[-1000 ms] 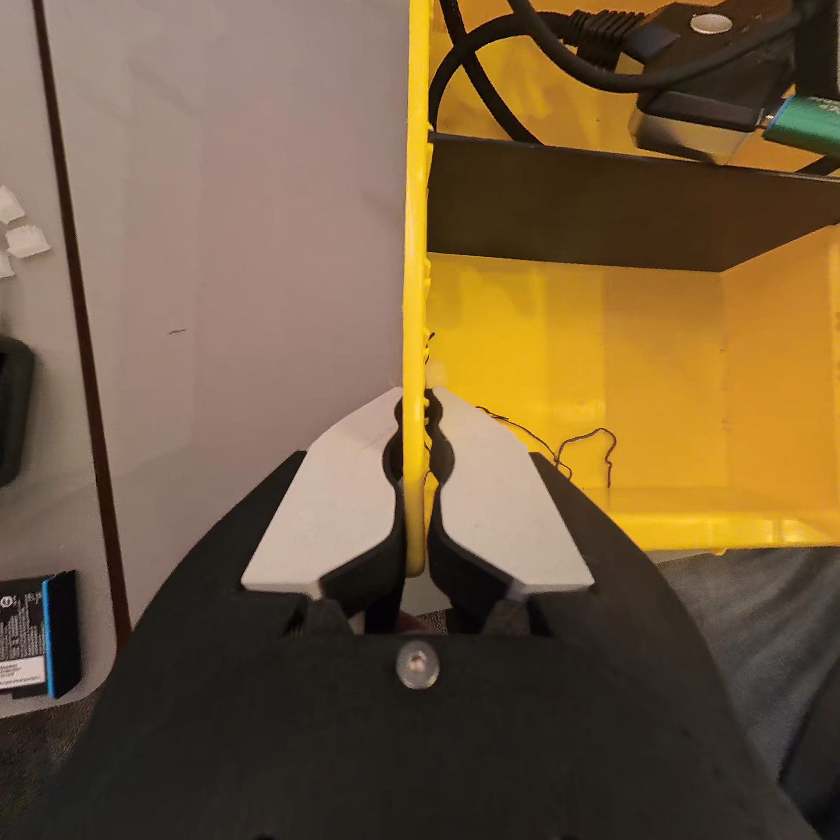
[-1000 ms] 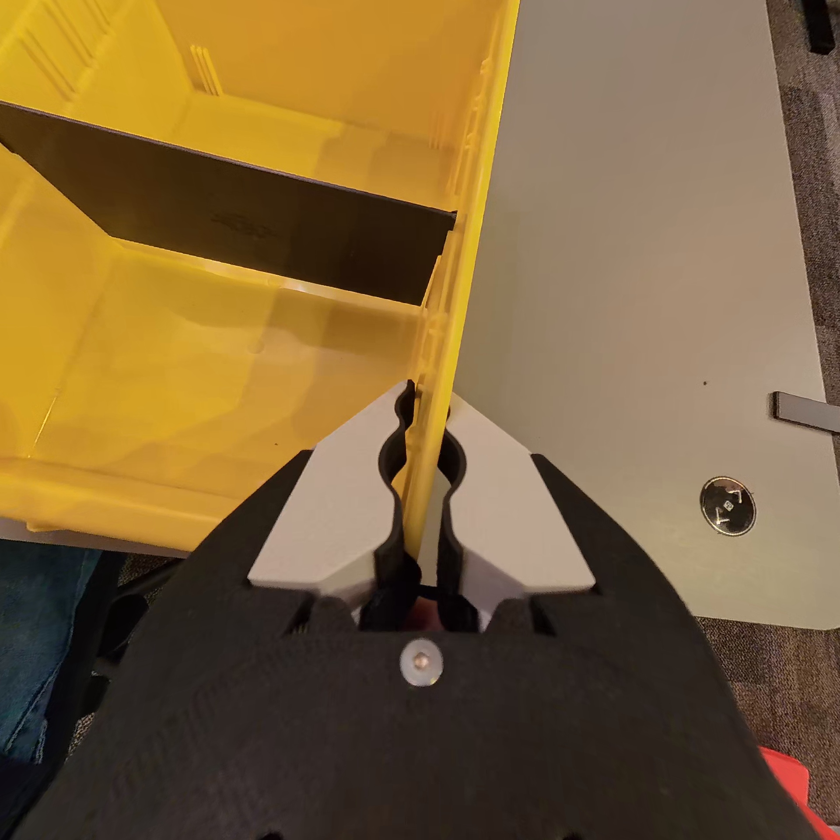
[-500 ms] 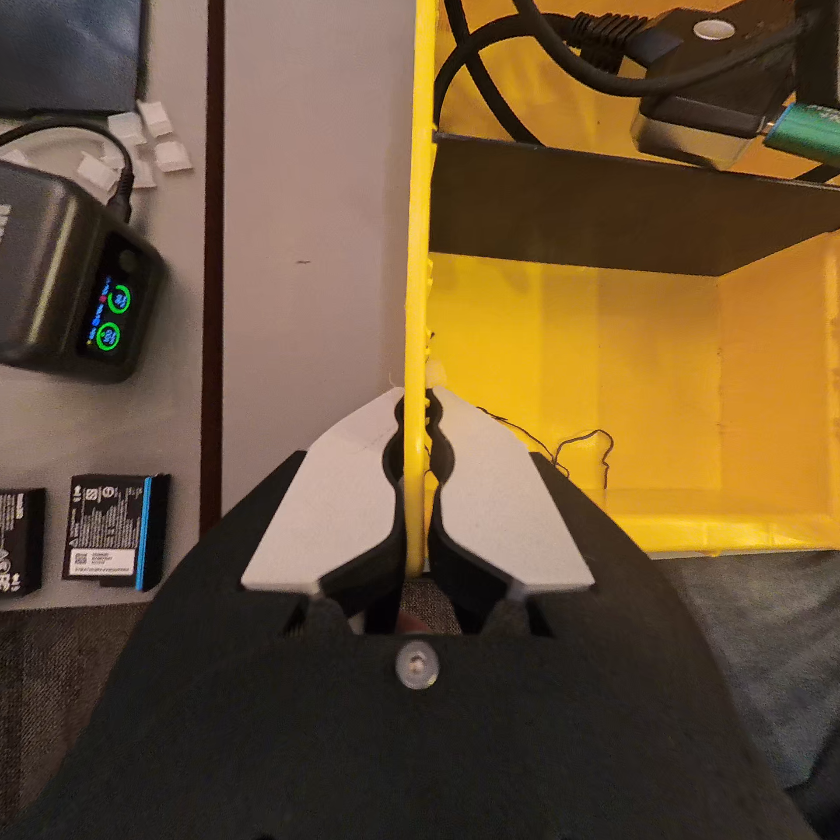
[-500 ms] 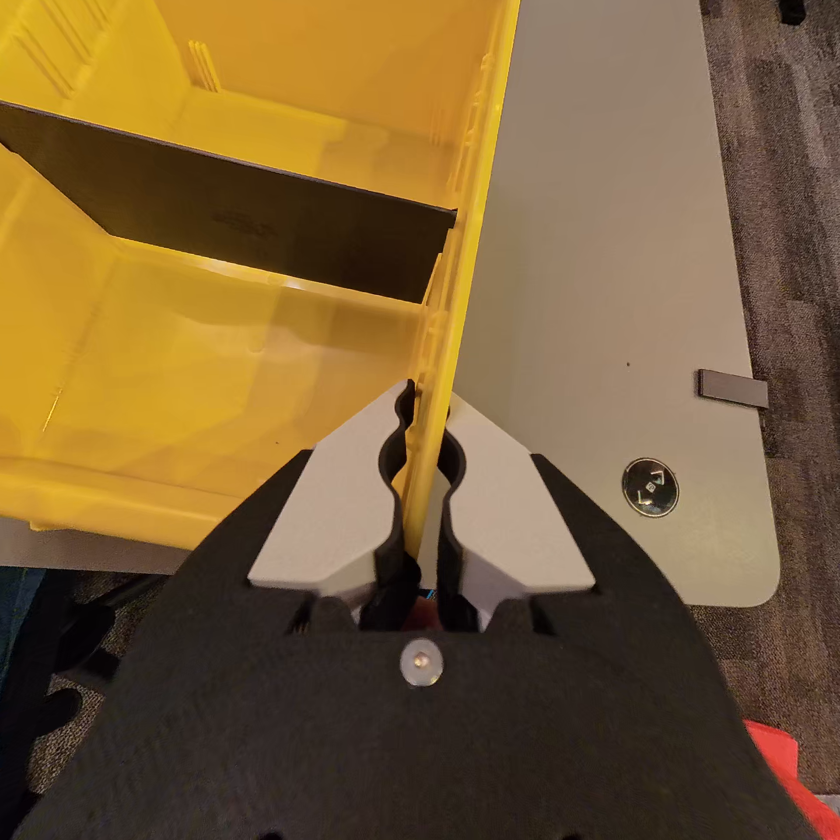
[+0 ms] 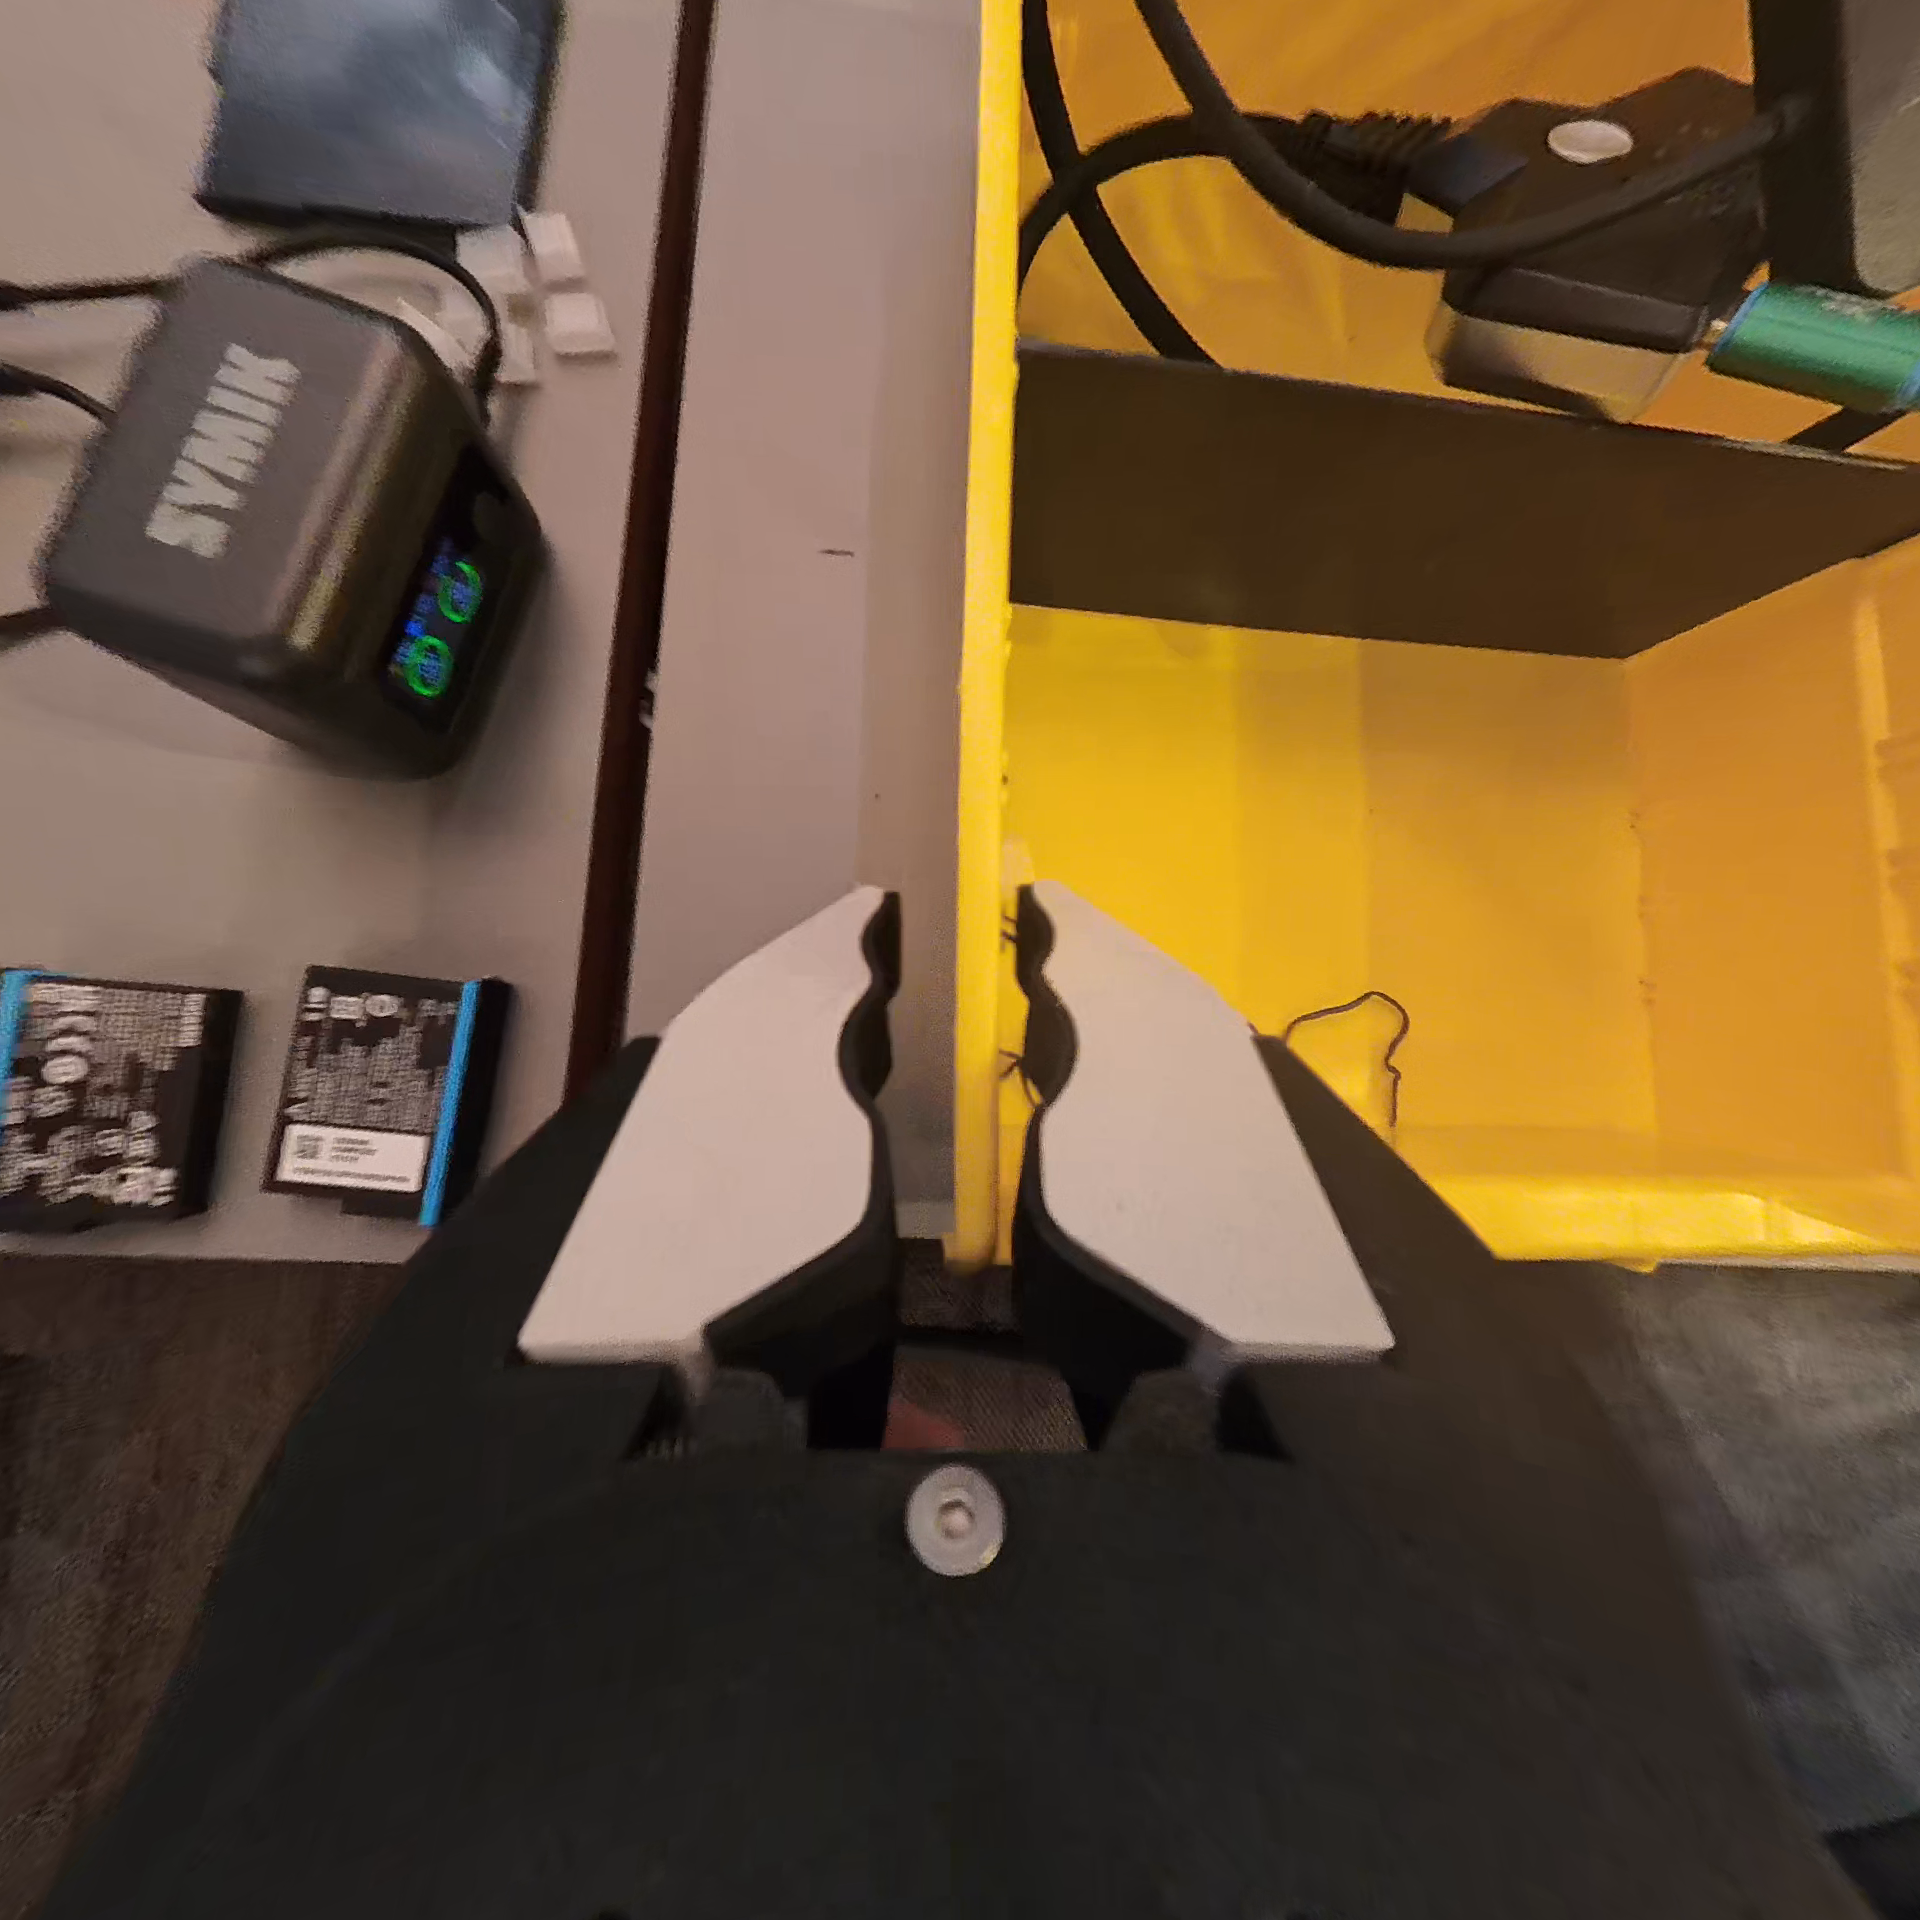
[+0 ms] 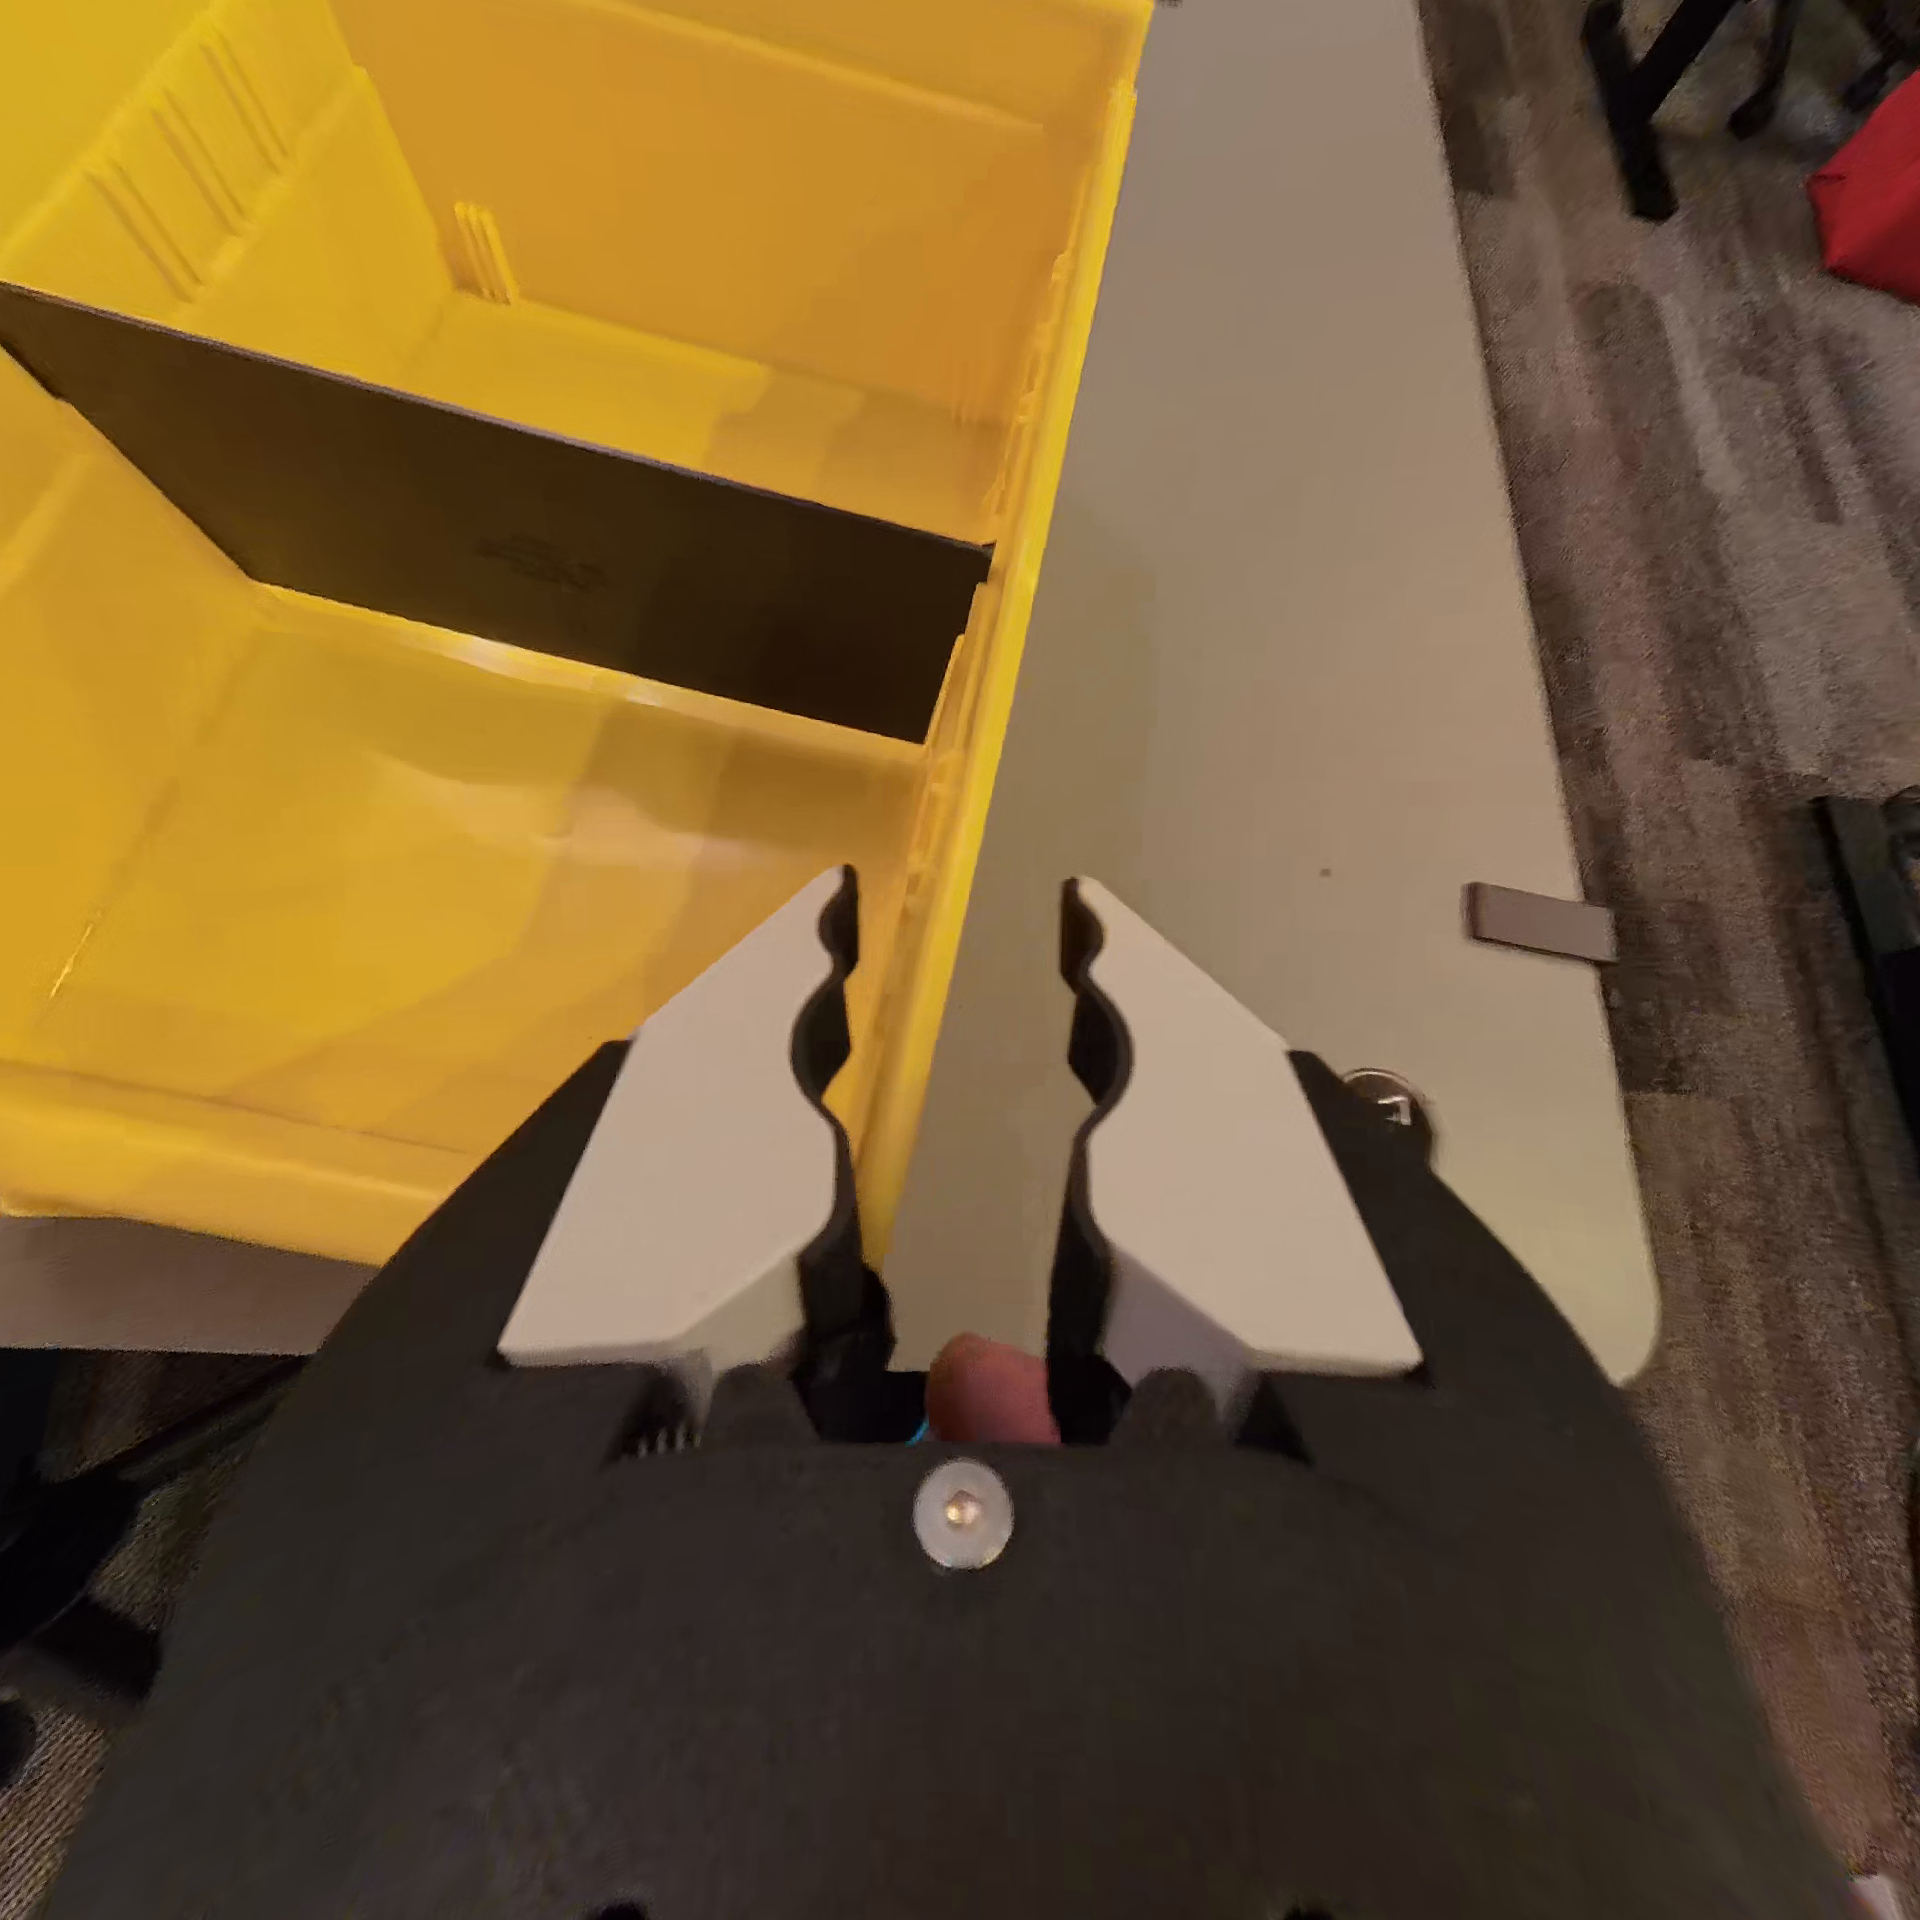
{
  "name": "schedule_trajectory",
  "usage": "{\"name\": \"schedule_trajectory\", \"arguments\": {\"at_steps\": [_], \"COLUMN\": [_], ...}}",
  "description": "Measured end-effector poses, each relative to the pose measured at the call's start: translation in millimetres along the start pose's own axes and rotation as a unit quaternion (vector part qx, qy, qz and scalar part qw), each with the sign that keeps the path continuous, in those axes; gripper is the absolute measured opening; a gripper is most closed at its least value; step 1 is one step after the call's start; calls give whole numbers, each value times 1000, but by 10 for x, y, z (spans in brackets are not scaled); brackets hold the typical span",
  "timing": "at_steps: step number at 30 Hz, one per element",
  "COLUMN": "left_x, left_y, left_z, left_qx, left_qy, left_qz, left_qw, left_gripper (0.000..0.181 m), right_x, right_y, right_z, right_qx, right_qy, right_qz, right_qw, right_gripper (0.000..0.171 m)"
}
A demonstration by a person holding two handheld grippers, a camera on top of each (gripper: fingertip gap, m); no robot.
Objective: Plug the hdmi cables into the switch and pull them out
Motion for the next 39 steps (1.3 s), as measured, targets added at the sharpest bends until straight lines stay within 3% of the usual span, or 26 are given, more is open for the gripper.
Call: {"name": "schedule_trajectory", "arguments": {"at_steps": [1, 6, 10, 15, 21, 25, 27, 30, 34, 39], "left_x": [42, 371, 676, 898, 749, 596, 554, 523, 425, 393], "left_y": [-57, -422, -656, -785, -767, -483, -266, 82, 502, 658], "left_z": [18, -174, -779, -1879, -3121, -3616, -3756, -3861, -3781, -3755], "left_qx": [14, 35, -12, -64, -160, -219, -229, -258, -256, -265], "left_qy": [6, 55, 121, 284, 406, 417, 421, 387, 345, 326], "left_qz": [-14, -122, -192, -216, -226, -186, -166, -126, -63, -54], "left_qw": [1000, 990, 974, 932, 871, 862, 862, 876, 900, 906], "left_gripper": [23, 34, 45, 48, 48, 51, 56, 60, 64, 72], "right_x": [21, 217, 617, 1035, 988, 970, 959, 900, 673, 404], "right_y": [-37, -319, -662, -833, -693, -620, -472, -54, 481, 660], "right_z": [-30, -50, 312, 1436, 3091, 3918, 4181, 4403, 4538, 4637], "right_qx": [-15, -54, -31, 58, 218, 322, 323, 284, 275, 292], "right_qy": [-9, -21, -43, -163, -254, -213, -218, -234, -180, -142], "right_qz": [-8, -39, -103, -142, -110, -63, -40, -17, 40, 78], "right_qw": [1000, 998, 993, 975, 936, 920, 920, 930, 943, 943], "right_gripper": [43, 76, 79, 88, 99, 105, 109, 114, 123, 126]}}
Point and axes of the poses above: each gripper's, where its closed fingertips meet, y out along the fingers, x out of its top, z = x × y across the jaws, the point moved 2 cm from there along -y, back along the fingers, and after that the axes turned 6 degrees about y, right-handed, at the moved point
